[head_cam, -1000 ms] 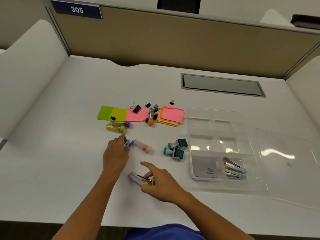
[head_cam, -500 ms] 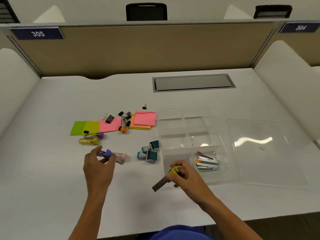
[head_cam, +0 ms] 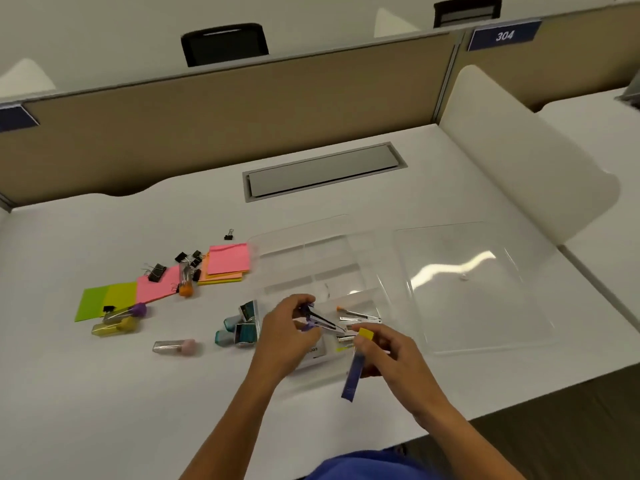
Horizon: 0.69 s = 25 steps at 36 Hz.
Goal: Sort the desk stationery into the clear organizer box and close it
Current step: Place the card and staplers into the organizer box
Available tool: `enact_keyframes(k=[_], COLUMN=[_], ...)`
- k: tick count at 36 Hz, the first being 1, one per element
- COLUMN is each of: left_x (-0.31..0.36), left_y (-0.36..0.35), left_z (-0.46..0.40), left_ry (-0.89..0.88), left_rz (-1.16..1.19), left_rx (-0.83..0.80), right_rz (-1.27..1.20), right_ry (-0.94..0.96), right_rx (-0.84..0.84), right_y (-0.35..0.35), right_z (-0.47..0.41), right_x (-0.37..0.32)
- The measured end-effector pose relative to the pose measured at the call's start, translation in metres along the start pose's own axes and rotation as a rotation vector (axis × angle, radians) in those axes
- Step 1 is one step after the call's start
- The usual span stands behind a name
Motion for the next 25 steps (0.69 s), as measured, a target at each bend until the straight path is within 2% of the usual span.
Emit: enact_keyframes(k=[3,9,19,25], left_x=[0.003,0.001,-0.002,-0.001], left_y=[-0.026,-0.058,-0.072,-0.071], left_z=[0.0,-0.002,-0.009,-0.01], left_ry=[0.005,0.026,-0.047,-0.113], left_rz=[-0.009,-0.021,-0.537,-0.622], left_rx=[-0.07,-0.102,-0.125,-0.152], right_rz=[-0.021,-0.069,-0.101,-0.12], right_ry=[-0.013,-0.035,-0.066,-0.053], right_rx=[0.064,0.155,0.214,0.231], right_y=[0.025,0.063,0.088,0.085], right_z=[0.001,0.002,-0.006,-0.013], right_x=[0.003,0.011,0.018,0.015])
Point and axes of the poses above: each hand's wrist, its own z-axis away from the middle knuckle, its own y-axis out of the back of the hand, x = y × z, the point moved 4 cm from there along -z, towards the middle knuckle, and after that the axes turned 5 degrees about x, right-handed, at the moved point
